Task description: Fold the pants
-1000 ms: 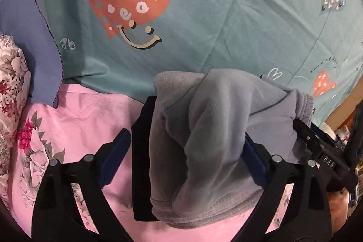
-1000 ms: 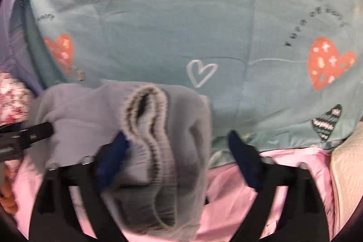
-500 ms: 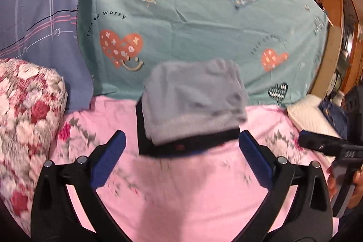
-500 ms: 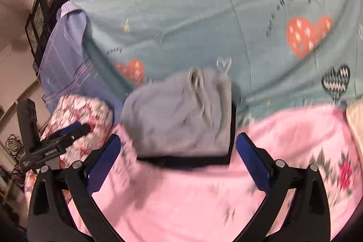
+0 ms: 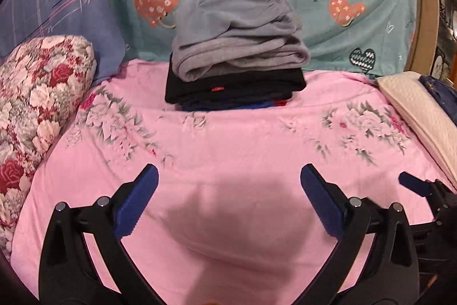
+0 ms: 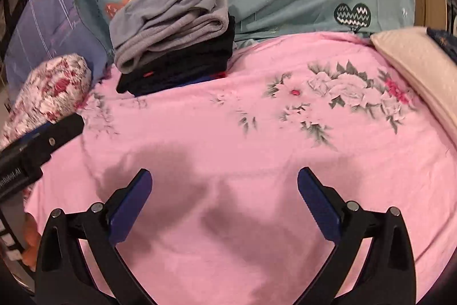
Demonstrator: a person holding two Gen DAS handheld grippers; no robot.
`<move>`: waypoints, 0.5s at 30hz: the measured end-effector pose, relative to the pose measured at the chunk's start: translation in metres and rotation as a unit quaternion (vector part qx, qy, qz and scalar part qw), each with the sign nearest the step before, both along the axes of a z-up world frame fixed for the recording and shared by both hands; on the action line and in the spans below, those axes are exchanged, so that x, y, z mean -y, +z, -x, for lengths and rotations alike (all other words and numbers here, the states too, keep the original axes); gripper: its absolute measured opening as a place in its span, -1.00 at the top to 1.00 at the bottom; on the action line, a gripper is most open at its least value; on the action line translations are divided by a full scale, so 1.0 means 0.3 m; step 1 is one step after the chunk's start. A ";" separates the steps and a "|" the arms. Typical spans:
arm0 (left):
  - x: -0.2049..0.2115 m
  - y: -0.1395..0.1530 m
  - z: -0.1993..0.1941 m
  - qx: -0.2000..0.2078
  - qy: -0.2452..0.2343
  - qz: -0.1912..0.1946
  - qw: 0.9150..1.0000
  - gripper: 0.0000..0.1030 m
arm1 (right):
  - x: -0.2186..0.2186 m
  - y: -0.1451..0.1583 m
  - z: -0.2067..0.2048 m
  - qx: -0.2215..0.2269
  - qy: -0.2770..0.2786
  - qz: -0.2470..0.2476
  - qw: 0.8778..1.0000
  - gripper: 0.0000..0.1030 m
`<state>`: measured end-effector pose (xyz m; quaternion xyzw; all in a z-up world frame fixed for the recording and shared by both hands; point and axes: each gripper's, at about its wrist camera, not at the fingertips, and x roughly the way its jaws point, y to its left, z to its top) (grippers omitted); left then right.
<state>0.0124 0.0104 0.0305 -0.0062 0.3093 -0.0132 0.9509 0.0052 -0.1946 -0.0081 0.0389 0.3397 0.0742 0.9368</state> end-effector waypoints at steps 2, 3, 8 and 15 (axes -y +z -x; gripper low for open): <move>-0.010 -0.025 -0.017 -0.003 0.020 -0.017 1.000 -0.96 | -0.008 -0.016 0.002 0.009 0.010 0.026 1.000 -0.97; -0.012 -0.035 -0.024 -0.001 0.031 -0.031 0.999 -0.96 | -0.004 -0.017 0.001 0.013 0.007 0.027 1.000 -0.97; -0.016 -0.056 -0.032 -0.001 0.036 -0.042 0.998 -0.96 | 0.012 -0.056 -0.012 0.003 0.006 0.015 1.000 -0.97; -0.042 -0.060 -0.018 0.008 0.033 -0.001 0.999 -0.96 | 0.005 -0.092 -0.026 -0.016 0.007 0.007 1.000 -0.97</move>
